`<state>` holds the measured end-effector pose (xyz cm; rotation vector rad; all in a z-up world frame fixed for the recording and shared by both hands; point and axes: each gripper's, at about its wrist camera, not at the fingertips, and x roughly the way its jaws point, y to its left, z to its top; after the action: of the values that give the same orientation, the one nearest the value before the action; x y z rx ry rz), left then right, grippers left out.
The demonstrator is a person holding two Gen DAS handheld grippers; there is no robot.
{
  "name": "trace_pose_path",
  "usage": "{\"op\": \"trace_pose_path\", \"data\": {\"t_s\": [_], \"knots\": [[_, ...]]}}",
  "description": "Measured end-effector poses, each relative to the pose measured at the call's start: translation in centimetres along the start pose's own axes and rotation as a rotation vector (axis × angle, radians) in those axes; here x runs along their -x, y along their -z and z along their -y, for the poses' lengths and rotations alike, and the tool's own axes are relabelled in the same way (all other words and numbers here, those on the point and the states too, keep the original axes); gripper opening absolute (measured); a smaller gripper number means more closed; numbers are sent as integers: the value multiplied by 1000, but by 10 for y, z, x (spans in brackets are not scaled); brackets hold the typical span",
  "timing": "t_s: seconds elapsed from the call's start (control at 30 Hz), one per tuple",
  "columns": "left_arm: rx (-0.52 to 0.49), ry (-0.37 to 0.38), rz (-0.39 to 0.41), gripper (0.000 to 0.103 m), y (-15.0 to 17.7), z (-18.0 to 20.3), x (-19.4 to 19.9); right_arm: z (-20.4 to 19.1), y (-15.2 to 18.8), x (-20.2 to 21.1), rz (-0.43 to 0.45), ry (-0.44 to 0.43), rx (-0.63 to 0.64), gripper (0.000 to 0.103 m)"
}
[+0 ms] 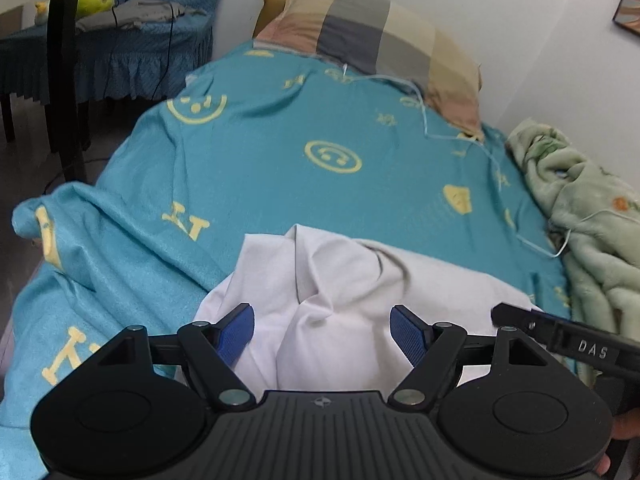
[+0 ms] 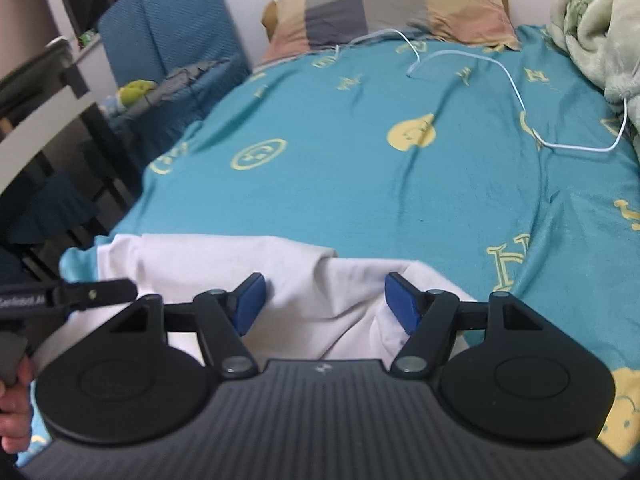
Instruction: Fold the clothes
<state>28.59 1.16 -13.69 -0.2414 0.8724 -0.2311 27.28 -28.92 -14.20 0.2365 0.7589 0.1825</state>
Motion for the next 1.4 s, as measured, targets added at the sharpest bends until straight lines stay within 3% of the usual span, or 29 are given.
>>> {"op": "trace_pose_path", "data": {"t_s": [0.27, 0.5, 0.7, 0.87, 1.1, 1.33, 1.4], "knots": [[-49, -34, -10, 79, -1, 6, -10, 3, 0, -11, 11, 18, 2, 69], [-99, -26, 17, 79, 11, 20, 26, -9, 3, 29, 34, 11, -39, 69], [-162, -29, 16, 79, 36, 32, 52, -18, 22, 46, -7, 33, -52, 69], [-186, -48, -9, 80, 45, 35, 40, -21, 35, 30, -48, 60, -30, 69], [-182, -66, -36, 82, 47, 33, 24, -25, 41, 18, -36, 87, 19, 71], [-104, -59, -28, 83, 53, 32, 65, -19, 36, 47, -37, 44, -103, 69], [-55, -45, -26, 90, 60, 29, 81, -20, 34, 62, -37, 28, -130, 69]]}}
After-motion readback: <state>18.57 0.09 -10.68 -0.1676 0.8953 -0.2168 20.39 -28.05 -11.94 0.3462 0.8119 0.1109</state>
